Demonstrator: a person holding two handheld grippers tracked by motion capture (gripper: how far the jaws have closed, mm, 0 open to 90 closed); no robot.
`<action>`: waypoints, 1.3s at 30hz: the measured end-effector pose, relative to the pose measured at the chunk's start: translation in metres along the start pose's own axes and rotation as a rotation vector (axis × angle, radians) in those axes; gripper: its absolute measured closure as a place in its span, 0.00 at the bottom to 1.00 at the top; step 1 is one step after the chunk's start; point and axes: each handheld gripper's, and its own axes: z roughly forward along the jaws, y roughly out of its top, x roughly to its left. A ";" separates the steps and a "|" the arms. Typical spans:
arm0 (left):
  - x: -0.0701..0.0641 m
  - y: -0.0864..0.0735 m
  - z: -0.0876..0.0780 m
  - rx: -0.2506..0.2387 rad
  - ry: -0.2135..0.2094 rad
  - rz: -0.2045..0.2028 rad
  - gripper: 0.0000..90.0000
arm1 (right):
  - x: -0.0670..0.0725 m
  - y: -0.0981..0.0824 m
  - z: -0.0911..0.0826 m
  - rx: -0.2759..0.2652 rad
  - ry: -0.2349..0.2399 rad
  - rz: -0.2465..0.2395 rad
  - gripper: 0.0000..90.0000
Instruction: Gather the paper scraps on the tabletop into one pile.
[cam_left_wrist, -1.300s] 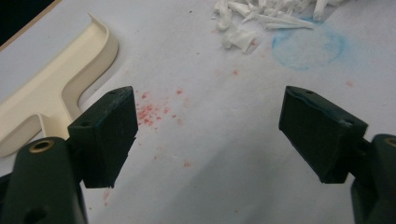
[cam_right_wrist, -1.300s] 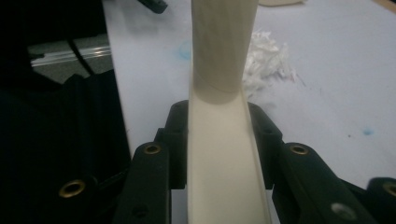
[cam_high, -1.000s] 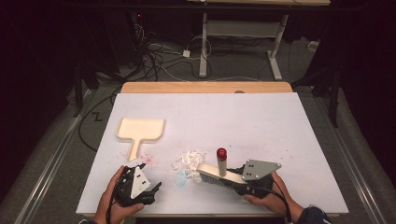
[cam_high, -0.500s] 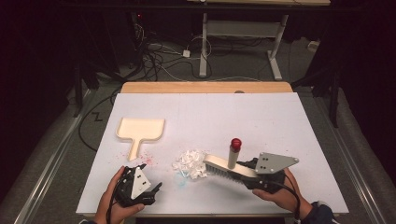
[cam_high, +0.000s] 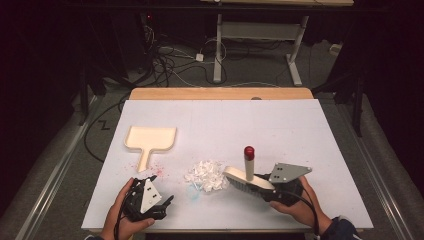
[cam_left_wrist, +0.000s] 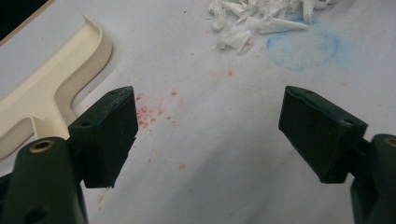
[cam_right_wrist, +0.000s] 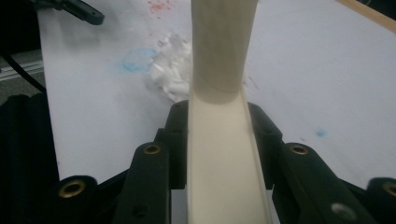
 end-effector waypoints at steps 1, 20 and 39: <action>0.000 0.000 0.000 0.000 0.001 0.001 0.21 | 0.003 0.002 0.005 -0.003 0.009 -0.008 0.76; 0.000 0.000 -0.002 -0.003 0.011 0.000 0.21 | -0.005 0.015 -0.015 -0.089 -0.032 -0.019 0.76; 0.000 -0.001 -0.002 0.007 0.028 0.010 0.20 | -0.014 -0.033 -0.083 -0.034 -0.024 0.049 0.76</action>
